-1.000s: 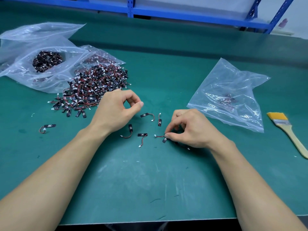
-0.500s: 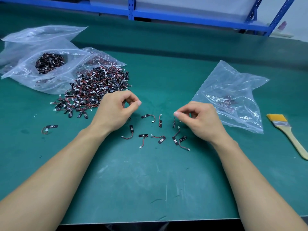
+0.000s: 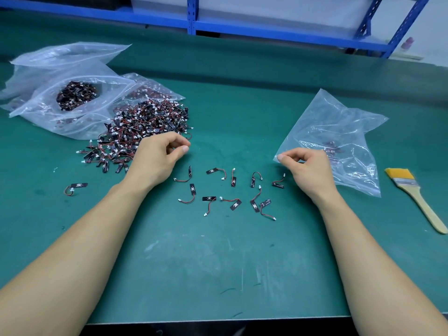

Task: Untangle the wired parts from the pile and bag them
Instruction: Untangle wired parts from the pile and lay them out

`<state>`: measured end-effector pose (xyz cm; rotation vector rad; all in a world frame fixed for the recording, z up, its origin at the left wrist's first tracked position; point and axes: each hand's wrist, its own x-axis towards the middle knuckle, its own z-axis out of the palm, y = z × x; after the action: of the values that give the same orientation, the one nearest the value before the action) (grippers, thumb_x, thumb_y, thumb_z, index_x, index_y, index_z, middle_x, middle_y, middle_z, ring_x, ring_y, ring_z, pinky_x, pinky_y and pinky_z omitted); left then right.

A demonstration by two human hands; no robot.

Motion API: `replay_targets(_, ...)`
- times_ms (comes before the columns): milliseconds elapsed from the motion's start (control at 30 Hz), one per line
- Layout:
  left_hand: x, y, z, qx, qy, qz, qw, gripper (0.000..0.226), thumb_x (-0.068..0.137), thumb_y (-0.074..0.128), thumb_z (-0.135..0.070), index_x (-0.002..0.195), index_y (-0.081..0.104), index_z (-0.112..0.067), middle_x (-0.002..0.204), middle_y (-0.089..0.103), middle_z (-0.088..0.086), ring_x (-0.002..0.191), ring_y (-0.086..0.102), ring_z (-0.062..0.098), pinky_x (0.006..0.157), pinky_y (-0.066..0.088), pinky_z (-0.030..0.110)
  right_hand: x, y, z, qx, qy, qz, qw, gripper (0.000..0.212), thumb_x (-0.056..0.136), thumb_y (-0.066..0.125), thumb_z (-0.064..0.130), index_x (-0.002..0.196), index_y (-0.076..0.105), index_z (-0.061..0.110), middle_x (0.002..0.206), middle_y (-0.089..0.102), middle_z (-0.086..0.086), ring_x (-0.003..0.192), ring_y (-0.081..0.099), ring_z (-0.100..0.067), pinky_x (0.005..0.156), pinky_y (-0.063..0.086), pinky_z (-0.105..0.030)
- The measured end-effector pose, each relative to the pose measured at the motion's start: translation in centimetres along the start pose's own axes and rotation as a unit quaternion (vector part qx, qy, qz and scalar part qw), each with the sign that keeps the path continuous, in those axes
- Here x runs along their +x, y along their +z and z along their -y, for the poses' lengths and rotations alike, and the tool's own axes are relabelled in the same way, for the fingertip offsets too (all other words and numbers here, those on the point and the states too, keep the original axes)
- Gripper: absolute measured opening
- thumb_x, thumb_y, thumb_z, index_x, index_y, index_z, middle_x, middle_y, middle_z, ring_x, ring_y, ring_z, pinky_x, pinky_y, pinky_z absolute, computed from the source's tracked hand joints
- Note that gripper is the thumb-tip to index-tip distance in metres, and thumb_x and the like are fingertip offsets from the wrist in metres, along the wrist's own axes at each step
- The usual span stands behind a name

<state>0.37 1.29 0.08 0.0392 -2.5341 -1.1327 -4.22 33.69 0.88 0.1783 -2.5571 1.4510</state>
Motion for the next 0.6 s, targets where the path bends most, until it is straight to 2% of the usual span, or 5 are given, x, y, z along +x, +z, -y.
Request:
replay_targets(133, -0.34, -0.38, -0.29, -0.025, 0.011, 0.056, 0.998, 0.007, 0.083, 0.079, -0.034, 0.086, 0.074, -0.032, 0.075, 0.07, -0.013, 0.068, 0.056, 0.016, 0.072, 0.049, 0.029, 0.01, 0.05, -0.03, 0.011, 0.007, 0.006, 1.0, 0.017, 0.087, 0.075, 0.021, 0.07, 0.074, 0.026, 0.06, 0.06, 0.017, 0.059, 0.052, 0.002, 0.06, 0.039, -0.007)
replay_targets(267, -0.55, -0.74, -0.41, -0.025, 0.016, 0.104, 0.994, 0.015, 0.078, 0.084, -0.026, 0.089, 0.075, -0.03, 0.073, 0.07, -0.014, 0.066, 0.051, 0.01, 0.071, 0.047, 0.028, 0.01, 0.14, -0.14, 0.012, 0.011, 0.008, 1.0, 0.012, 0.087, 0.075, 0.019, 0.074, 0.076, 0.019, 0.058, 0.06, 0.018, 0.057, 0.051, 0.002, 0.059, 0.038, -0.007)
replay_targets(367, -0.48, -0.74, -0.39, -0.011, 0.021, 0.098, 0.995, 0.016, 0.08, 0.082, -0.016, 0.091, 0.075, -0.026, 0.073, 0.07, -0.009, 0.063, 0.051, 0.008, 0.068, 0.048, 0.025, 0.03, 0.16, -0.26, 0.01, 0.011, 0.008, 1.0, 0.011, 0.086, 0.076, 0.02, 0.076, 0.077, 0.017, 0.058, 0.061, 0.018, 0.058, 0.052, 0.001, 0.06, 0.039, -0.007)
replay_targets(500, -0.33, -0.64, -0.13, -0.005, 0.017, 0.077, 0.997, 0.017, 0.083, 0.08, -0.01, 0.095, 0.075, -0.022, 0.077, 0.071, -0.009, 0.059, 0.051, 0.002, 0.063, 0.044, 0.01, 0.08, 0.12, -0.32, 0.014, 0.017, 0.009, 1.0, 0.01, 0.087, 0.076, 0.02, 0.078, 0.077, 0.016, 0.064, 0.063, 0.007, 0.058, 0.051, -0.001, 0.059, 0.04, -0.01)
replay_targets(600, -0.23, -0.61, 0.03, -0.001, 0.013, 0.055, 0.998, 0.018, 0.083, 0.079, -0.008, 0.096, 0.075, -0.02, 0.079, 0.071, -0.008, 0.06, 0.053, 0.0, 0.063, 0.042, 0.006, 0.08, 0.1, -0.37, 0.012, 0.017, 0.01, 1.0, 0.01, 0.087, 0.075, 0.02, 0.078, 0.077, 0.016, 0.066, 0.063, 0.006, 0.059, 0.052, -0.002, 0.06, 0.041, -0.01)
